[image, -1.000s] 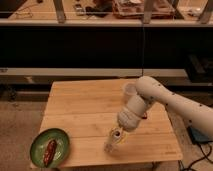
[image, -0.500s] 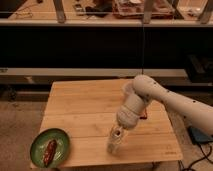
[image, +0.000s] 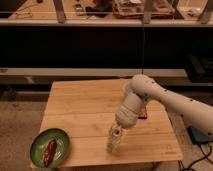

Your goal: Stand the bottle upright

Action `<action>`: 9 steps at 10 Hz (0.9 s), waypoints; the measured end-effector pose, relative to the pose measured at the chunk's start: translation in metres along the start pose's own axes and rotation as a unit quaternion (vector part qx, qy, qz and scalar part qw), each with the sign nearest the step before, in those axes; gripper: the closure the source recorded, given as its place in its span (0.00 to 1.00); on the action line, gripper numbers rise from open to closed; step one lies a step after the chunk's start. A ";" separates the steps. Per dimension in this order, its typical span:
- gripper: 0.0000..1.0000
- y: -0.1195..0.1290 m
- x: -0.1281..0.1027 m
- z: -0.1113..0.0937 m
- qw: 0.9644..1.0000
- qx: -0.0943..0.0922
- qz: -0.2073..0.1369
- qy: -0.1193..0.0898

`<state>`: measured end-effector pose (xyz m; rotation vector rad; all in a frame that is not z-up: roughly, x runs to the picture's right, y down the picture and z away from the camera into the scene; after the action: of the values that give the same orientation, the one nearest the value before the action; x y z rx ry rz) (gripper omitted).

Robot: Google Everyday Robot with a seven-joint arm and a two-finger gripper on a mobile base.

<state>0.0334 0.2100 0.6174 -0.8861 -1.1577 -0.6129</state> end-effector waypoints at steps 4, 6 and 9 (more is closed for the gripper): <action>0.59 0.001 0.002 0.002 1.000 -0.008 0.002 0.001; 0.40 0.000 0.001 0.004 1.000 -0.012 0.001 -0.001; 0.26 0.000 0.001 0.006 1.000 -0.015 0.002 -0.005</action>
<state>0.0312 0.2149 0.6196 -0.9169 -1.1581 -0.6250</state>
